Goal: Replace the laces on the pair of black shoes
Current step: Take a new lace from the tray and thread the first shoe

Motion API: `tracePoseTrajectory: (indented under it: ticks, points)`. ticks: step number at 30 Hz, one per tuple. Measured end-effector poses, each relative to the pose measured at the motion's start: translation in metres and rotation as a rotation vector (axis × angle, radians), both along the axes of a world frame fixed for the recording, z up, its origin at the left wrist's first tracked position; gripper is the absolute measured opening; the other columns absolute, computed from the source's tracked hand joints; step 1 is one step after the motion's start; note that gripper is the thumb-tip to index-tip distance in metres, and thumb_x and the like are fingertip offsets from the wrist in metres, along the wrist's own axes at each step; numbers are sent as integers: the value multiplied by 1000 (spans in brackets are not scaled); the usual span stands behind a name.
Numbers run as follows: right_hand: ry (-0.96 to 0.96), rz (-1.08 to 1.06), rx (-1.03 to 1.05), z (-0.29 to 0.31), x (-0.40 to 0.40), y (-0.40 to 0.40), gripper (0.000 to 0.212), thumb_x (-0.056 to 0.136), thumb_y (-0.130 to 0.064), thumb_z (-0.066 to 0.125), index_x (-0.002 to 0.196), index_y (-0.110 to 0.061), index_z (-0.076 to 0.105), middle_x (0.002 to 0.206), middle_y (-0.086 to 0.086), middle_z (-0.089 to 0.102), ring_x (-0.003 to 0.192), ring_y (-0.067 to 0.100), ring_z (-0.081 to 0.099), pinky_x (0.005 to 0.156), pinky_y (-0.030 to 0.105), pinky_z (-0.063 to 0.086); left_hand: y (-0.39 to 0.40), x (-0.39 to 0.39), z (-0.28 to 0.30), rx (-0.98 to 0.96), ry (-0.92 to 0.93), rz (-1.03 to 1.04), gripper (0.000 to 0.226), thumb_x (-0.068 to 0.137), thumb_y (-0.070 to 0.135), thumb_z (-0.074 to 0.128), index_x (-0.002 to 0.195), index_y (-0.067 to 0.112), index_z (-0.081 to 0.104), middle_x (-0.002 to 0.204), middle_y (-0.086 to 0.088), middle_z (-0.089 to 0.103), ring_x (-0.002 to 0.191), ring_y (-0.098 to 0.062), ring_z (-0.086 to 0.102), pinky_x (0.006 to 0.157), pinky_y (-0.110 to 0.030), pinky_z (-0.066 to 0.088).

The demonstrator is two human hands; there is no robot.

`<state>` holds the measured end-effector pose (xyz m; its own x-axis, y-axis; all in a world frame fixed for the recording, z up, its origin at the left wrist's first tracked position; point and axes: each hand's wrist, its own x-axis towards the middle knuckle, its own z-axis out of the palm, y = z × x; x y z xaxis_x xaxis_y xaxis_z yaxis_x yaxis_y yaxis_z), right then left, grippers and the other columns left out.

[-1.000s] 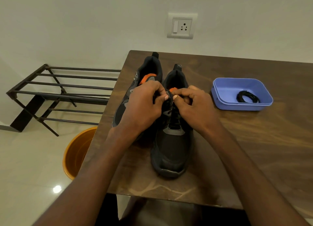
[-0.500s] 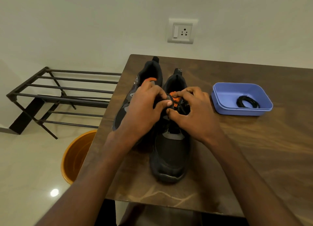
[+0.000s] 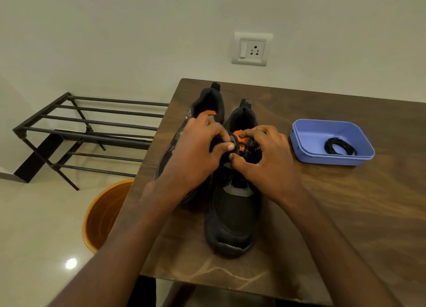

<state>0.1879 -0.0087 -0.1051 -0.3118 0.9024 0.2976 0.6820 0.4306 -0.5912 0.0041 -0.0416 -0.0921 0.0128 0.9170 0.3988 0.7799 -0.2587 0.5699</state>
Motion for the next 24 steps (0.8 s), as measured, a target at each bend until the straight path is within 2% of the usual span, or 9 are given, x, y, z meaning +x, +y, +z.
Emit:
tracePoseTrajectory:
  ticks: [3, 6, 9, 12, 14, 17, 19, 21, 24]
  points:
    - [46, -2, 15, 1, -1, -3, 57, 71, -64, 57, 119, -34, 59, 118, -12, 50, 112, 16, 51, 90, 36, 51, 2, -1, 0, 22, -20, 15, 11, 90, 14, 74, 95, 22, 67, 105, 7, 58, 103, -10, 46, 89, -21, 39]
    - [98, -8, 18, 2, -3, -6, 46, 68, -60, 62, 107, -43, 46, 109, -18, 47, 104, 13, 52, 83, 39, 54, 1, 0, 3, 40, -197, 5, 8, 94, 6, 67, 95, 13, 64, 100, 2, 64, 99, -12, 56, 86, -21, 46]
    - [111, -12, 14, 4, -5, -9, 46, 68, -58, 63, 107, -40, 46, 108, -17, 47, 102, 14, 53, 82, 41, 56, -1, 2, 5, -23, -280, -29, 5, 99, 4, 61, 99, 9, 62, 95, 0, 67, 90, -9, 65, 79, -17, 51]
    - [73, 11, 110, 10, -5, -14, 42, 75, -51, 67, 112, -33, 56, 112, -10, 48, 102, 14, 51, 81, 40, 53, 0, 0, 6, 6, -236, -26, 5, 98, 7, 65, 100, 12, 65, 92, 4, 68, 88, -5, 66, 76, -12, 50]
    - [-34, 54, 170, 12, -9, -21, 32, 84, -47, 68, 113, -34, 63, 107, -10, 45, 99, 12, 46, 78, 39, 49, -2, -3, 9, 33, -143, -29, 9, 97, 9, 67, 103, 14, 68, 94, 7, 69, 89, -4, 64, 80, -10, 49]
    - [-228, 37, 188, 11, -21, -29, 26, 93, -52, 61, 112, -35, 68, 101, -8, 39, 93, 12, 41, 74, 38, 43, -4, -7, 13, 51, -40, -6, 10, 95, 9, 69, 103, 14, 71, 96, 7, 68, 93, -3, 59, 83, -2, 42]
    - [-215, -8, 195, 13, -26, -32, 25, 96, -54, 58, 97, -32, 70, 93, -8, 41, 85, 10, 42, 71, 36, 38, -5, -10, 13, 55, -8, 17, 8, 95, 10, 69, 102, 14, 72, 96, 4, 68, 92, -5, 57, 83, -8, 45]
    - [-110, -42, 178, 19, -27, -33, 26, 95, -51, 62, 81, -30, 63, 80, -11, 45, 71, 8, 45, 67, 33, 38, -6, -12, 13, 67, 17, 44, 6, 95, 12, 70, 100, 15, 72, 95, 5, 68, 89, -8, 59, 82, -20, 50]
    - [-10, -56, 49, 26, -22, -33, 21, 90, -27, 76, 85, -29, 55, 70, -9, 56, 65, 7, 56, 63, 30, 48, -7, -13, 15, 83, 9, 86, 5, 94, 16, 72, 99, 17, 73, 93, 6, 67, 86, -9, 60, 82, -35, 54]
